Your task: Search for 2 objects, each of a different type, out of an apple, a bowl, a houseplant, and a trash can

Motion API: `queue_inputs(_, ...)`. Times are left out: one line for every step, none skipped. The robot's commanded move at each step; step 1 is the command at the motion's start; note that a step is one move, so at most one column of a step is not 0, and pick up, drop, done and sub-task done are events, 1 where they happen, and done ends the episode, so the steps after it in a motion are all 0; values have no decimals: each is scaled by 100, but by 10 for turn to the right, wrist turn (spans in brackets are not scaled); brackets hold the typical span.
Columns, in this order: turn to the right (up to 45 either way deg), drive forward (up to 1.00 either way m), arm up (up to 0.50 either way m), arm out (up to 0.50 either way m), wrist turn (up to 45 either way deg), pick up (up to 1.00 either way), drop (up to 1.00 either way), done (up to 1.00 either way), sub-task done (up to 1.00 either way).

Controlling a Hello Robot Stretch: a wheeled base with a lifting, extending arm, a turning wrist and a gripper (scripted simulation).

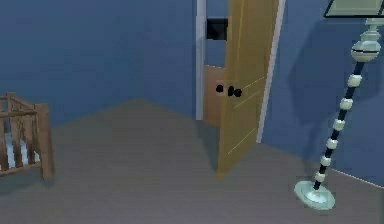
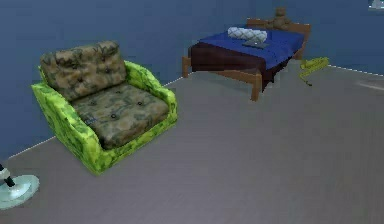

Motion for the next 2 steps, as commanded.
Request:
queue_inputs(-30,0,0,0,0,0,0,0,0)
queue_inputs(-60,0,0,0,0,0,0,0,0)
